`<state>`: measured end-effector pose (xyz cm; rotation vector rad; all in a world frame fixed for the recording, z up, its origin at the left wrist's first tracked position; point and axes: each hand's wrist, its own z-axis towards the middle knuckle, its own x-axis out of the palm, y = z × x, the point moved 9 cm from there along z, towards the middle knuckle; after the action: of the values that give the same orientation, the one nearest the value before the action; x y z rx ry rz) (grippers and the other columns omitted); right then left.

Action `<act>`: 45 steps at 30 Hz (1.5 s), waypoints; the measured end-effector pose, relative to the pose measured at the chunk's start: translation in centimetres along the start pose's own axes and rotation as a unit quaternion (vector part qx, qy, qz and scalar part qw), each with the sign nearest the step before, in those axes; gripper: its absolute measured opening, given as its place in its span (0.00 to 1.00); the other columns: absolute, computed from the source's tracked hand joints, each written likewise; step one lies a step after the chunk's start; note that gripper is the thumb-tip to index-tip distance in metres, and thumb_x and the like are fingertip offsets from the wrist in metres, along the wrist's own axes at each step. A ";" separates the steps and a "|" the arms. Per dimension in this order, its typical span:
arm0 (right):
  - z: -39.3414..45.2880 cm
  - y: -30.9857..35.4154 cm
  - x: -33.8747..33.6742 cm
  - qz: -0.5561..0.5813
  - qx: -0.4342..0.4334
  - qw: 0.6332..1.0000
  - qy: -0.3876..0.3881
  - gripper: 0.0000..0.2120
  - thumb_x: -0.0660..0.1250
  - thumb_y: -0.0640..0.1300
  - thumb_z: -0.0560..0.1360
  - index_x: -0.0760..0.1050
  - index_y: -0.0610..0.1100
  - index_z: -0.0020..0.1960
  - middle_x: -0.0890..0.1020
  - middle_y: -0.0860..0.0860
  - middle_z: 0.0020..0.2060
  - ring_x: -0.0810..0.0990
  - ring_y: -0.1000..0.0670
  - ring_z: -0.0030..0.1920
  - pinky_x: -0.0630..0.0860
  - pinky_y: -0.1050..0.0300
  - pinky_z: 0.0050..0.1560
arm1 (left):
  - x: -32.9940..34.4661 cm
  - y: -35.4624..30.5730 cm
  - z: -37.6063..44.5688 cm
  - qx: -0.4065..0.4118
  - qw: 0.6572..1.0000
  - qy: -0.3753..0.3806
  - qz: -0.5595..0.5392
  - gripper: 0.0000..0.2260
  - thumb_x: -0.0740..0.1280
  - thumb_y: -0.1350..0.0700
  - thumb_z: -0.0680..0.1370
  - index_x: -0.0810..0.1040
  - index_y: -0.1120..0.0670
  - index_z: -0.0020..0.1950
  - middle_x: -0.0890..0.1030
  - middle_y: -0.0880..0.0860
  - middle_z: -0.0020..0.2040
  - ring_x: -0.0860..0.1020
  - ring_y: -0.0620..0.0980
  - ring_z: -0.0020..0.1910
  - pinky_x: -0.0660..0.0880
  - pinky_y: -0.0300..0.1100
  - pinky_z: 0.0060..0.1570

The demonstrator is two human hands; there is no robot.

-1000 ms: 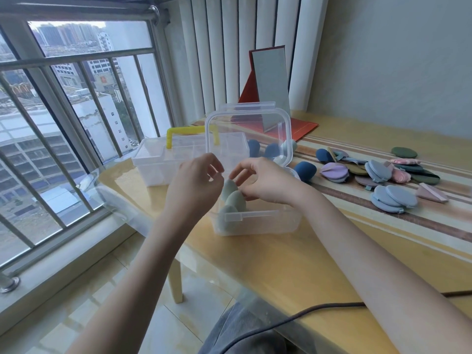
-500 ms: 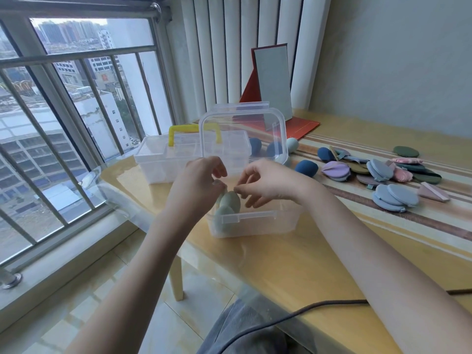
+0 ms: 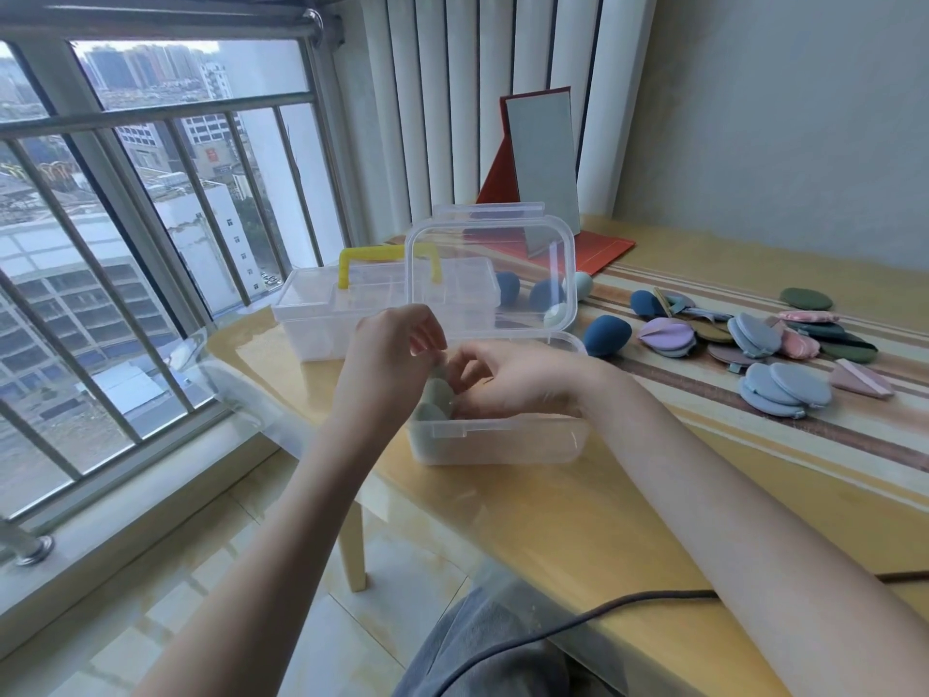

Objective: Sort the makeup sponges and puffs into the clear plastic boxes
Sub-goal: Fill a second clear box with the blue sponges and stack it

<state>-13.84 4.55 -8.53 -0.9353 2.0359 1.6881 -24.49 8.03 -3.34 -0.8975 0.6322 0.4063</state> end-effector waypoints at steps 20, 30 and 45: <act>-0.3 0.1 -1.3 0.090 0.000 0.995 -0.041 0.10 0.74 0.34 0.71 0.78 0.39 0.50 0.83 0.43 0.44 0.85 0.48 0.42 0.83 0.59 0.43 | -0.3 1.0 -0.1 0.013 0.997 -0.070 -0.007 0.14 0.59 0.70 0.76 0.73 0.50 0.47 0.80 0.50 0.47 0.77 0.47 0.46 0.73 0.39 0.44; -0.4 0.7 0.0 0.116 -0.017 0.993 0.012 0.16 0.70 0.34 0.73 0.77 0.45 0.58 0.83 0.49 0.51 0.82 0.56 0.48 0.80 0.66 0.44 | 0.3 1.4 -0.3 -0.006 1.000 0.013 -0.024 0.09 0.68 0.61 0.69 0.78 0.54 0.48 0.80 0.48 0.43 0.78 0.45 0.45 0.76 0.41 0.48; -0.2 0.3 0.4 0.108 -0.003 0.994 0.006 0.14 0.68 0.33 0.75 0.74 0.47 0.56 0.84 0.45 0.51 0.84 0.51 0.48 0.81 0.62 0.46 | 1.2 0.5 0.5 0.005 0.995 0.061 0.075 0.07 0.69 0.63 0.71 0.82 0.52 0.45 0.80 0.49 0.42 0.75 0.44 0.42 0.67 0.30 0.38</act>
<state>-14.31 4.29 -8.55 -0.7524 2.2096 1.7993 -23.73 8.80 -4.20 -0.8736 0.8167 0.4854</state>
